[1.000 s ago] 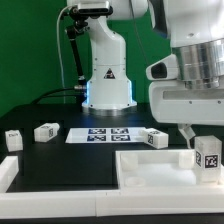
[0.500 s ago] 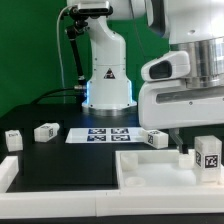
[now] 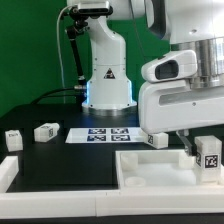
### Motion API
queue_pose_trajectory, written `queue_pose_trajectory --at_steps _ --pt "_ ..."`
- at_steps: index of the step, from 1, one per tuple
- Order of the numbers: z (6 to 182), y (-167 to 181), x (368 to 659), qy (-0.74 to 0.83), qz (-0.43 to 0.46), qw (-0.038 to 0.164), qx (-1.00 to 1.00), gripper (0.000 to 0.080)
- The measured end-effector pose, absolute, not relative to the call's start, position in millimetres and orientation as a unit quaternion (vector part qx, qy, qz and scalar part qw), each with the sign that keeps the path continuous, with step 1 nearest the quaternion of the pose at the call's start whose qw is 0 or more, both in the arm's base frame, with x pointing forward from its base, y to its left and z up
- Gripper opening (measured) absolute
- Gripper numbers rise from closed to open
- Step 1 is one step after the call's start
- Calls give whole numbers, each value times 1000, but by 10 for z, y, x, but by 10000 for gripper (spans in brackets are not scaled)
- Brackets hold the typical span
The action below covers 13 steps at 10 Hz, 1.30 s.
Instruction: Assemble square table
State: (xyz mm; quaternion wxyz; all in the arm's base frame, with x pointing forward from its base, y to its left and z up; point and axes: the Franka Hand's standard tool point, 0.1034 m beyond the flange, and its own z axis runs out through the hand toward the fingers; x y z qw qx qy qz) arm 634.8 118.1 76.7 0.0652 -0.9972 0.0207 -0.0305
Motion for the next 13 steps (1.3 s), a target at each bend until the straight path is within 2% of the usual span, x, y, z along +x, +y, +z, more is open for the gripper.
queue_pose_trajectory --at_steps 1,5,8,10,12,13 --pt "759 1156 6346 74 -26 67 -995 297" --pt "745 1119 6343 270 -14 67 -960 296" --pt "731 1102 6318 522 21 87 -848 296" --pt "724 1146 6300 651 54 110 -749 297" --pt "724 1172 6296 688 63 110 -714 297" --pt "721 1170 6295 683 62 110 -719 369"
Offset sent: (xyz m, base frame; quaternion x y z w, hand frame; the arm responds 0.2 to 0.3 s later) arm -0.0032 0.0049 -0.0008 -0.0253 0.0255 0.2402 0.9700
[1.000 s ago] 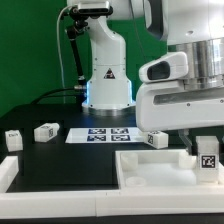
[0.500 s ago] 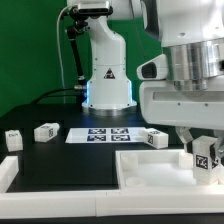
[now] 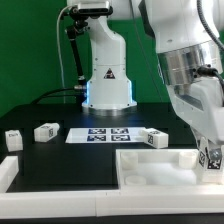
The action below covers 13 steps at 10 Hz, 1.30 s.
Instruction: Assemble square table
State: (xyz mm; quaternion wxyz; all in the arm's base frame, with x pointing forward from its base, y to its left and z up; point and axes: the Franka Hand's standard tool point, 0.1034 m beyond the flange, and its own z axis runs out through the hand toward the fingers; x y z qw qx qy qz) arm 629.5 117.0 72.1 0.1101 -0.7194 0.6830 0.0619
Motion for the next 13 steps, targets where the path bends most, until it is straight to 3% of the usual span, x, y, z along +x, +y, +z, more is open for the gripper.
queue_pose_trajectory --at_steps 1,2,3,4,7,10,12,13 --pt "721 1182 6285 662 58 106 -740 369" --pt "733 1212 6261 595 44 92 -798 560" --pt "743 1213 6278 505 23 86 -858 560" --pt "747 1215 6281 419 10 78 -904 633" --pt "736 1213 6277 336 5 80 -939 649" --pt "740 1177 6321 75 -28 47 -996 649" --pt "740 1190 6331 79 -31 51 -995 649" --pt "739 1189 6331 79 -31 51 -995 560"
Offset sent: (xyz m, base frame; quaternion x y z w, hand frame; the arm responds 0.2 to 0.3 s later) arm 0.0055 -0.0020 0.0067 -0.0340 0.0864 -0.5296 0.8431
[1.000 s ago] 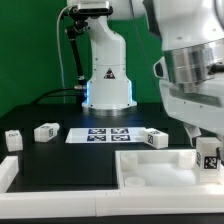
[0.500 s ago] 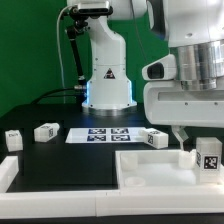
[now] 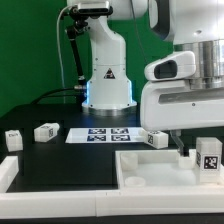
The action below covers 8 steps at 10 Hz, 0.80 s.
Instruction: Assemble square table
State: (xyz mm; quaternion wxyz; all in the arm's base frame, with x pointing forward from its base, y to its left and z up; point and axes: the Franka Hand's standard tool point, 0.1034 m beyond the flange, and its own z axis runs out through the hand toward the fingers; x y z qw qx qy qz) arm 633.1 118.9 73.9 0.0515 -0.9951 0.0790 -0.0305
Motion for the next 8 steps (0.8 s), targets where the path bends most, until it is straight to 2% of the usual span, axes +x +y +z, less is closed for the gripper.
queue_pose_trajectory --at_steps 1,2,3,5,8 --pt "738 1192 6330 97 -29 53 -993 560" --pt "736 1195 6328 132 -27 54 -989 359" --pt "722 1161 6319 170 -24 53 -984 295" --pt "717 1154 6317 226 -20 55 -972 294" --pt "711 1135 6296 431 6 65 -900 294"
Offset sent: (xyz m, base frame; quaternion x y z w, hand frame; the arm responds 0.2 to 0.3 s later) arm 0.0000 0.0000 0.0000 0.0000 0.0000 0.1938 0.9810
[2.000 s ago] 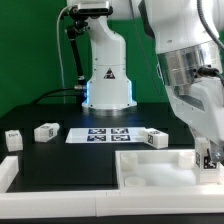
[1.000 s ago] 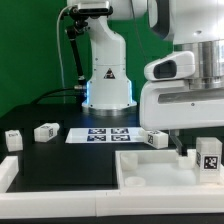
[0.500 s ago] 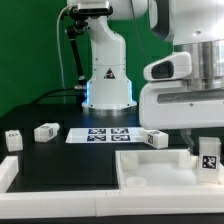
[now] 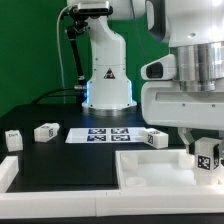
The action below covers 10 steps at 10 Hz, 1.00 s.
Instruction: Assemble square table
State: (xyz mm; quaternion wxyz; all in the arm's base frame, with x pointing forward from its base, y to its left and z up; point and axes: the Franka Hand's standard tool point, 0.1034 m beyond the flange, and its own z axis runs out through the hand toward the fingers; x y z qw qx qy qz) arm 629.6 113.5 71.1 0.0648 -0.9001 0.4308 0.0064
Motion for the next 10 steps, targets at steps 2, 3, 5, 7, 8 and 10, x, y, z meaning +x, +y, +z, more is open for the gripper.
queue_pose_trajectory --at_steps 2,3,5,7,8,10 --pt "711 1168 6287 621 46 89 -777 294" --pt "704 1149 6296 669 59 104 -734 294" --pt "702 1162 6285 722 68 103 -680 294" --pt "695 1163 6280 703 64 101 -701 365" --pt "694 1179 6276 624 43 92 -775 541" --pt "711 1255 6299 488 11 86 -869 628"
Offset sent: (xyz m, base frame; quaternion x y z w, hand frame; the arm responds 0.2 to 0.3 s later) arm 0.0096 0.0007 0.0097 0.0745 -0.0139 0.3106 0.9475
